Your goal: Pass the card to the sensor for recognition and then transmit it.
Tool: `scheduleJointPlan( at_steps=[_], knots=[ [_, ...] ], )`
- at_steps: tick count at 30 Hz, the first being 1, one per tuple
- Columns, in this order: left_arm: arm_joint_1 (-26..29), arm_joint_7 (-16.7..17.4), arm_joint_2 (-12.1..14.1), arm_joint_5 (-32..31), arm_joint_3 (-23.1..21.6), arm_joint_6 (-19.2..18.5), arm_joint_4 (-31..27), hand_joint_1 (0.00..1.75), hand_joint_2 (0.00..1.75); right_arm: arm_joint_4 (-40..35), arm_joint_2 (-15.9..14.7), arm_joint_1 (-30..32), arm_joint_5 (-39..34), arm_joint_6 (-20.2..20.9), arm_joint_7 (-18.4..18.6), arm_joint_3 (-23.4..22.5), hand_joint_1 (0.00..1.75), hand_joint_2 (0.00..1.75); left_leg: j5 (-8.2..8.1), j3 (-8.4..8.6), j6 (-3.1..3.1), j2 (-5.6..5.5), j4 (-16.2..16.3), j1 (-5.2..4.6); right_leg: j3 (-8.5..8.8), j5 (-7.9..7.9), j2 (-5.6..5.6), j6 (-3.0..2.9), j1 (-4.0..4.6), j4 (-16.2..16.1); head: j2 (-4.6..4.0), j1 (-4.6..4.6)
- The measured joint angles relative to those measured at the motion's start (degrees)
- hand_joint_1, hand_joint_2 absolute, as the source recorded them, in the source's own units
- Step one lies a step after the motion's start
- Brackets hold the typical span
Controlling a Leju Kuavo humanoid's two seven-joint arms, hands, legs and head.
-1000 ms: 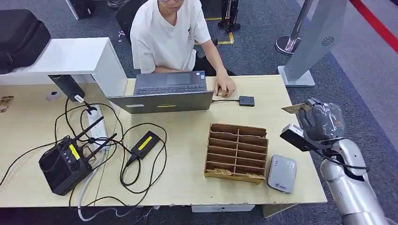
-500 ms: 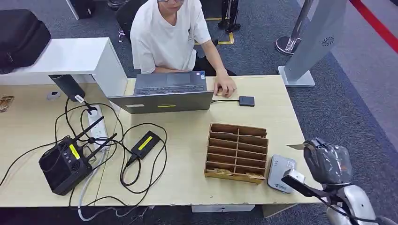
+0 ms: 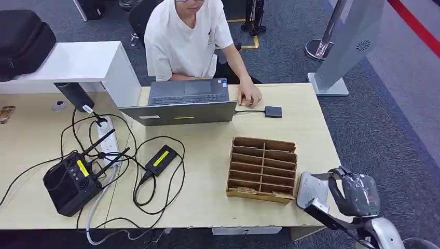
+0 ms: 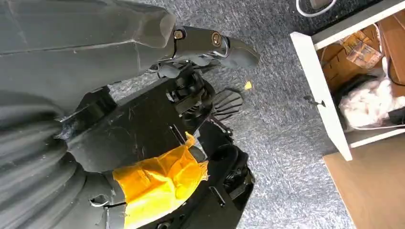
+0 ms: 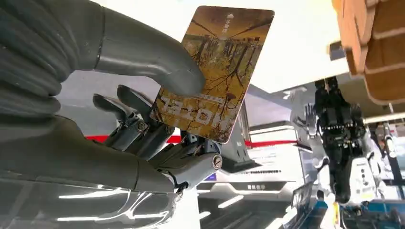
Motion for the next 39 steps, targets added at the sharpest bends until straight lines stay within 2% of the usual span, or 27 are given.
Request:
scheduleJointPlan(
  at_steps=[15,21,28,32,39],
  knots=[
    [-0.3,1.1,0.0,-2.2,0.0,-0.3,0.0,0.0,1.75,5.4,1.3,-0.1,0.9,-0.5,1.3,1.6,1.75,1.75,0.0,0.13,0.0,0.0,0.0,0.01,0.12,0.0,-0.01,0.0,0.01,0.0,0.0,0.0],
    [1.5,-1.0,0.4,-4.2,0.0,-0.1,-0.1,0.0,1.75,6.0,1.5,0.2,0.9,-1.6,2.0,1.6,1.75,1.75,-0.06,0.28,-0.04,0.02,0.0,0.01,0.24,-0.02,0.01,-0.02,0.01,0.0,0.0,-0.02],
    [1.5,0.3,0.5,-5.0,-0.3,-0.1,-0.2,0.0,1.75,6.3,1.5,-2.0,5.8,-3.9,2.3,3.0,1.75,1.75,-0.02,0.27,-0.04,0.02,0.0,0.0,0.26,0.01,0.01,-0.02,0.0,0.0,0.0,0.0],
    [1.1,1.7,0.5,-5.6,-0.4,0.0,-0.4,0.0,1.75,5.8,1.5,-6.0,7.9,-5.7,2.3,4.8,1.75,1.75,0.03,0.26,-0.04,0.06,0.0,0.0,0.25,0.08,0.07,-0.06,0.0,0.0,0.0,-0.02],
    [-0.5,4.0,0.1,-6.4,-0.4,-0.5,-0.4,0.0,1.75,4.4,1.5,-18.7,8.8,-4.5,4.4,10.5,1.75,1.75,0.15,0.27,-0.14,0.06,0.0,0.01,0.25,0.13,0.08,-0.11,0.01,0.1,0.0,0.0]
  ],
)
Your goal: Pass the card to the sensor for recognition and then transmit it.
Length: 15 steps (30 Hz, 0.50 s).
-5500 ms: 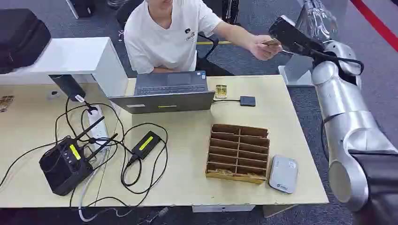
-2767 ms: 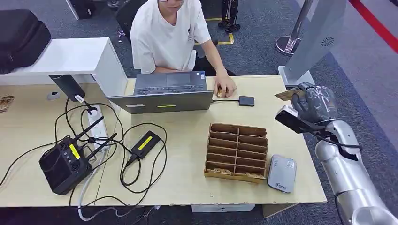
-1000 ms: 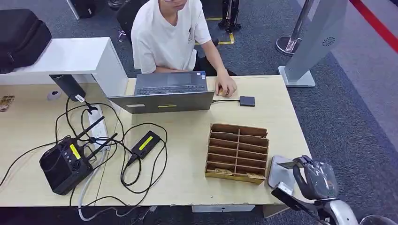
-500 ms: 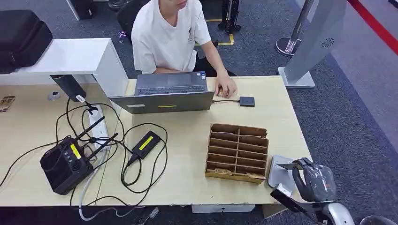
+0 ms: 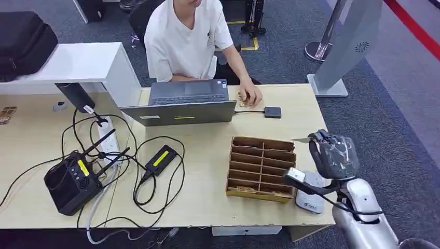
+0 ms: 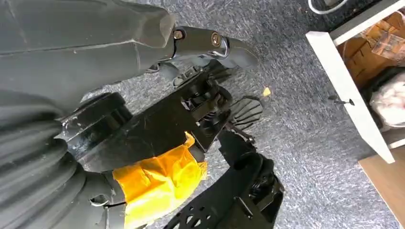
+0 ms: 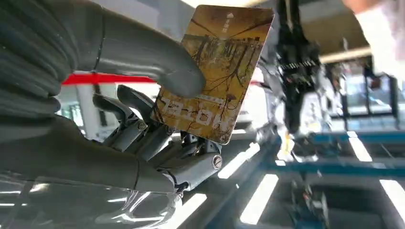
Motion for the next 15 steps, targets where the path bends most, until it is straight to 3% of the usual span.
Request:
scheduleJointPlan(
  at_steps=[4,7,13,14,15],
  knots=[
    [-0.7,1.6,-0.2,-0.6,0.0,-0.4,0.0,0.0,1.75,-0.1,1.2,-8.8,-0.2,2.6,1.2,3.6,1.75,1.75,0.05,-0.02,-0.07,0.03,0.0,0.0,-0.04,0.07,0.04,-0.05,0.0,0.0,0.0,0.0],
    [-1.6,2.9,-0.6,-1.2,0.0,-0.9,0.0,0.0,1.75,0.4,4.1,-17.0,0.2,5.7,4.3,7.0,1.75,1.75,0.05,0.03,-0.07,0.08,0.0,0.03,-0.07,0.08,0.11,-0.06,0.01,0.0,0.0,0.0],
    [-2.8,5.6,-1.3,-2.9,-0.4,-1.5,0.0,0.0,1.75,5.4,10.8,-29.0,3.3,6.3,10.1,12.5,1.75,1.75,0.11,-0.02,-0.15,-0.01,0.0,0.1,-0.08,0.08,0.05,-0.07,0.08,0.1,0.0,0.02],
    [-3.0,6.6,-1.4,-2.6,-0.4,-1.4,0.0,0.0,1.75,6.9,11.9,-30.5,3.7,6.0,10.8,13.2,1.75,1.75,0.13,-0.02,-0.19,-0.02,0.0,0.1,-0.08,0.08,0.04,-0.07,0.08,0.1,0.0,0.0],
    [-3.6,9.8,-1.8,-0.5,-0.4,-0.6,0.0,0.0,1.75,8.6,13.3,-32.0,3.6,5.5,10.6,13.9,1.75,1.75,0.13,-0.03,-0.19,-0.06,0.0,0.1,-0.08,0.08,0.0,-0.07,0.08,0.1,0.0,-0.02]
  ],
)
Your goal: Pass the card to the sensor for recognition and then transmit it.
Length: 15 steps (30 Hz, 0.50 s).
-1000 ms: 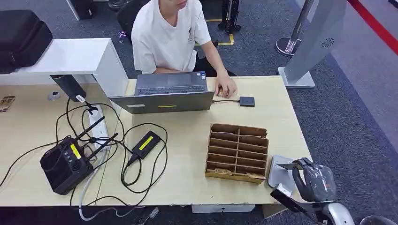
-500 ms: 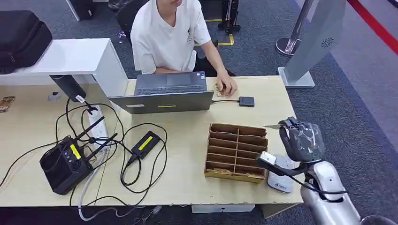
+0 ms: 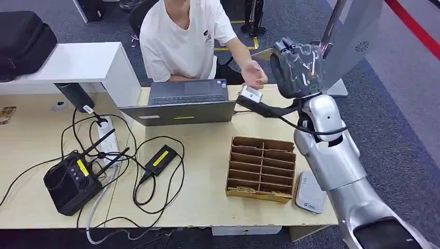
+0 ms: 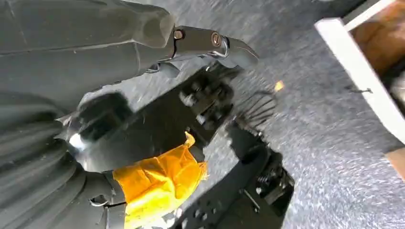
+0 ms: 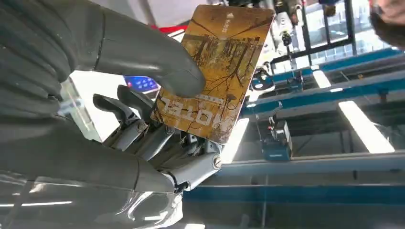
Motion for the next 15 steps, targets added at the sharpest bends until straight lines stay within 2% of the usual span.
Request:
scheduleJointPlan(
  at_steps=[2,3,5,11,12,15],
  knots=[
    [-1.7,4.6,-0.8,2.7,0.7,1.1,1.1,0.0,1.75,2.8,2.2,-2.2,0.1,-1.1,-0.3,1.2,1.75,1.75,0.01,-0.07,-0.01,-0.05,0.0,0.01,-0.02,0.0,-0.08,0.0,0.01,0.0,0.0,0.04],
    [-2.3,5.8,-1.3,3.3,1.5,1.2,2.1,0.0,1.75,4.6,3.6,-3.4,0.6,-1.7,0.0,1.9,1.75,1.75,0.04,-0.08,-0.05,-0.03,0.0,0.01,-0.06,0.03,-0.07,-0.03,0.01,0.0,0.0,0.02],
    [-3.0,7.0,-1.8,3.3,2.5,1.4,2.9,0.0,1.75,8.5,6.3,-5.5,2.0,-2.9,1.4,3.4,1.75,1.75,0.06,-0.1,-0.07,-0.01,0.0,0.01,-0.14,0.05,-0.02,-0.06,0.01,0.0,0.0,0.0],
    [-4.2,9.1,-2.4,1.9,2.6,1.5,3.9,0.0,1.75,20.1,11.3,-9.0,8.2,-6.0,7.0,6.0,1.75,1.75,0.22,-0.29,0.07,-0.32,0.0,0.01,-0.15,0.07,-0.38,-0.03,0.01,0.0,0.0,0.02],
    [-4.3,9.2,-2.5,1.6,2.6,1.5,4.0,0.0,1.75,21.9,12.1,-9.5,8.5,-6.3,7.4,6.2,0.0,1.75,0.23,-0.3,0.06,-0.32,0.0,0.01,-0.16,0.08,-0.38,-0.03,0.01,0.0,0.0,0.02],
    [-4.5,9.5,-2.7,1.5,2.6,1.0,4.2,0.0,1.75,26.5,13.7,-10.5,9.1,-6.5,8.1,6.7,0.0,1.75,0.24,-0.33,0.08,-0.36,0.0,0.02,-0.16,0.12,-0.42,0.02,0.0,0.0,0.0,0.0]
  ],
)
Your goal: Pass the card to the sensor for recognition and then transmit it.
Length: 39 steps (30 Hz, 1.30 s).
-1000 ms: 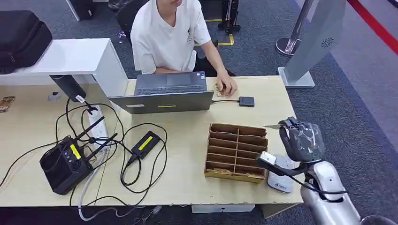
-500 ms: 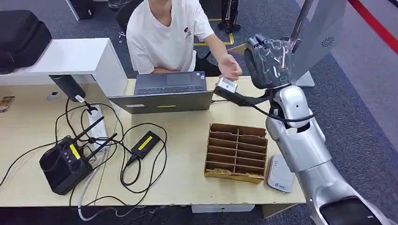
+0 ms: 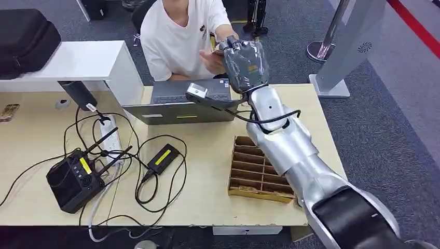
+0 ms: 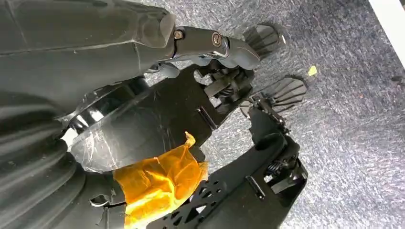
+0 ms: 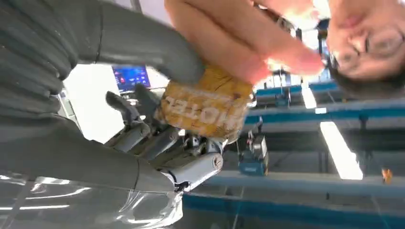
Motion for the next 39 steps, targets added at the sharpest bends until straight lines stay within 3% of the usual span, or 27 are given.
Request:
scheduleJointPlan(
  at_steps=[8,19,30,39],
  knots=[
    [-0.3,0.4,-0.3,-0.7,0.0,-0.3,0.0,0.0,1.75,6.1,1.7,-0.7,0.1,-0.7,0.0,0.4,0.0,1.75,0.03,-0.23,0.1,-0.02,0.1,-0.01,-0.12,0.09,-0.01,0.14,-0.08,-0.1,0.0,0.04],
    [-0.5,0.5,-0.4,-1.2,0.0,-0.2,0.1,0.0,1.75,8.6,1.1,-1.5,-0.8,-0.9,0.5,-0.5,0.0,1.75,0.02,-0.42,0.11,0.02,0.1,-0.04,-0.37,0.1,0.03,0.15,-0.06,-0.1,0.0,0.02],
    [-0.6,0.2,-0.3,-1.6,0.0,-0.2,0.1,0.0,1.75,10.8,-3.2,-4.1,1.3,-0.5,2.8,-2.8,0.0,1.75,0.02,-0.5,0.11,0.04,0.1,-0.04,-0.45,0.11,0.06,0.15,-0.06,-0.1,0.0,0.02],
    [-0.5,-0.6,0.1,-1.7,0.3,-0.3,0.1,0.0,1.75,11.6,-8.4,-6.6,1.2,-0.4,2.3,-5.8,0.0,1.75,0.02,-0.49,0.11,0.1,0.1,-0.03,-0.51,0.15,0.14,0.11,-0.02,-0.1,0.0,0.02]
  ],
)
